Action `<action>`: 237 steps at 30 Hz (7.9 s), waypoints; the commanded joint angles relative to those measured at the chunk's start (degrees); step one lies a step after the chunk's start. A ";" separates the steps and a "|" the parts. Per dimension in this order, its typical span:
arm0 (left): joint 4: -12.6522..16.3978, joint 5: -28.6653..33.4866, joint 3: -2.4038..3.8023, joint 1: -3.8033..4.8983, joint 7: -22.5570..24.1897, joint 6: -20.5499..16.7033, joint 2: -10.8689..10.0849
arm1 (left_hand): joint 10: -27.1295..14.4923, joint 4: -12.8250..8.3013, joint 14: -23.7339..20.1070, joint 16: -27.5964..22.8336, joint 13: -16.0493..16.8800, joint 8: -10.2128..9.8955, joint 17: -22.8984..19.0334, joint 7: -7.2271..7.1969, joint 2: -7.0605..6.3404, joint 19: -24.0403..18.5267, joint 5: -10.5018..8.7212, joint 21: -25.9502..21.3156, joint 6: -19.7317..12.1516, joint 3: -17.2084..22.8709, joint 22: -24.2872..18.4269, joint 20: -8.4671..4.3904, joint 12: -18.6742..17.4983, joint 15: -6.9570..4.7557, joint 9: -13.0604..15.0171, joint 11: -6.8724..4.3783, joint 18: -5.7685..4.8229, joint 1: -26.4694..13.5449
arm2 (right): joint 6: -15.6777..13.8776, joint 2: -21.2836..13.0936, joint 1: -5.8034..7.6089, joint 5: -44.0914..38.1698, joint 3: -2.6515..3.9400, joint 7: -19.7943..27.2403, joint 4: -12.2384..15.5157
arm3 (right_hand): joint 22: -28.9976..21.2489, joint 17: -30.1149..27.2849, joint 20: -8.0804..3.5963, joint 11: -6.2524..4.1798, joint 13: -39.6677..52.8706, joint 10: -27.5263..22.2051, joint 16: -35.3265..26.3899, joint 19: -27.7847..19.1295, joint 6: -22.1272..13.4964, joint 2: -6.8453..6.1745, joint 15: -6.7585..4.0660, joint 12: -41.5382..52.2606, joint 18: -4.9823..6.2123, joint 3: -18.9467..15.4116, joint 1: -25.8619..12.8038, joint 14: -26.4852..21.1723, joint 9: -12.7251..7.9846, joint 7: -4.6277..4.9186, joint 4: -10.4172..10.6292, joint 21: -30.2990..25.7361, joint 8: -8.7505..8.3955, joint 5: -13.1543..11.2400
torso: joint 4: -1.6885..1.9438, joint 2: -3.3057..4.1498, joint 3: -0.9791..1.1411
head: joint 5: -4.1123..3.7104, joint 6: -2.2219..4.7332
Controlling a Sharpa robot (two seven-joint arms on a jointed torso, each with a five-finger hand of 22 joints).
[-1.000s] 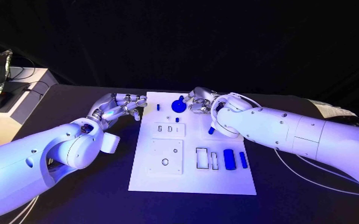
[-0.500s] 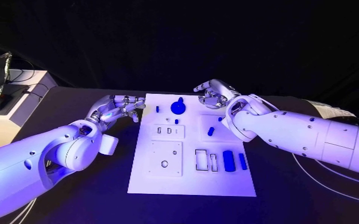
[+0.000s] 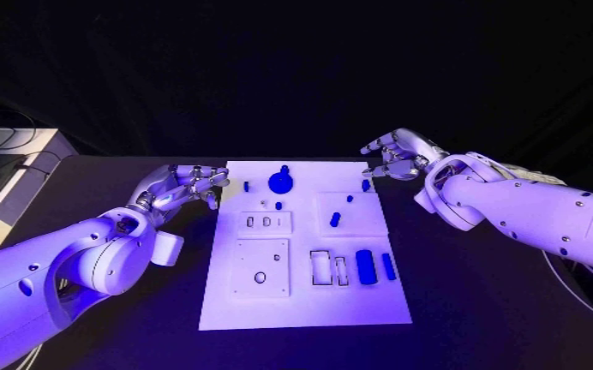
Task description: Assemble the parts on the task board
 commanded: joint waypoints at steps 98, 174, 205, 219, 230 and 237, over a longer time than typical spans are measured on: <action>-0.80 -0.33 0.05 -0.59 -0.46 1.49 0.32 | -0.61 0.11 -0.25 -0.65 0.00 0.08 -0.37 0.32 -0.54 -0.36 -0.22 0.15 -0.23 1.73 -0.85 0.19 0.09 0.06 0.01 0.35 0.62 -0.63 | 4.36 6.90 -3.37 -5.01 -0.11 -4.48 -10.71 | 10.91 0.45 -0.98 -1.13 1.16 1.14 -1.04 2.73 4.58 3.36 -0.81 0.33 -0.24 2.63 -2.48 0.26 -0.01 -1.70 0.92 -0.45 0.16 2.94 | 0.19 0.02 0.34 | 0.27 -1.11; -0.90 -0.65 0.05 -0.62 -1.06 1.71 0.60 | -0.65 -0.15 -0.31 -0.65 0.00 0.09 -0.36 0.25 -0.31 -0.43 -0.15 0.28 -0.11 1.55 -1.01 0.16 0.09 0.03 0.02 0.32 0.60 -0.16 | -0.85 9.90 -1.46 -16.14 -0.33 -28.66 11.35 | 10.90 1.16 -2.06 -2.77 1.92 1.70 -2.01 2.74 10.13 6.41 -1.70 -1.32 -0.59 3.48 -2.97 0.46 0.13 -3.83 -2.42 -0.54 1.40 0.96 | 0.26 -0.12 0.10 | 1.65 -2.20; -1.27 -0.79 0.04 -0.62 -1.47 1.76 1.27 | -0.65 -0.39 -0.35 -0.60 -0.01 0.09 -0.33 0.27 -0.34 -0.46 -0.16 0.37 -0.08 1.68 -1.01 0.14 0.09 0.02 0.02 0.33 0.60 -0.01 | 1.95 17.31 -3.67 -24.00 -1.67 -37.44 13.95 | 10.68 0.17 -2.13 -2.91 1.70 1.57 -2.61 2.64 10.25 5.59 -1.77 -1.76 -0.44 3.26 -4.65 0.46 0.14 -3.99 -1.89 -1.41 1.41 2.93 | 0.14 0.01 0.13 | 2.58 -3.24; -1.34 -0.80 0.04 -0.63 -1.52 1.86 1.17 | -0.65 -0.39 -0.35 -0.60 -0.01 0.09 -0.33 0.27 -0.34 -0.46 -0.16 0.37 -0.08 1.68 -1.01 0.14 0.09 0.02 0.02 0.33 0.60 -0.01 | 1.51 17.20 -4.42 -25.48 -1.71 -39.22 14.18 | 10.65 -0.10 -2.20 -2.95 1.61 1.62 -2.68 2.67 10.24 4.91 -1.82 -1.91 -0.44 2.74 -5.51 0.45 0.13 -4.08 -0.61 -1.61 1.45 2.41 | 0.12 -0.01 0.06 | 2.58 -3.44; -1.42 -0.80 0.04 -0.65 -1.54 1.94 1.17 | -0.65 -0.39 -0.35 -0.60 -0.01 0.09 -0.33 0.27 -0.34 -0.46 -0.16 0.37 -0.08 1.68 -1.01 0.14 0.09 0.02 0.02 0.33 0.60 -0.01 | -0.21 17.17 -4.98 -27.96 -1.72 -40.04 13.56 | 10.63 -0.30 -2.19 -2.93 1.60 1.66 -2.72 2.69 10.19 4.49 -1.80 -1.94 -0.43 2.75 -5.46 0.41 0.14 -4.04 0.12 -1.75 1.44 2.33 | 0.14 0.04 0.12 | 2.59 -3.58; -1.48 -0.81 0.04 -0.70 -1.58 2.06 1.21 | -0.65 -0.39 -0.35 -0.60 -0.01 0.09 -0.33 0.27 -0.34 -0.46 -0.16 0.37 -0.08 1.68 -1.01 0.14 0.09 0.02 0.02 0.33 0.60 -0.01 | -1.37 17.13 -5.20 -28.77 -1.72 -40.18 13.36 | 10.63 -0.35 -2.19 -2.95 1.59 1.75 -2.69 2.72 10.24 4.15 -1.81 -1.93 -0.42 2.79 -5.53 0.41 0.14 -4.07 0.62 -1.79 1.43 2.00 | 0.10 0.00 0.12 | 2.59 -3.61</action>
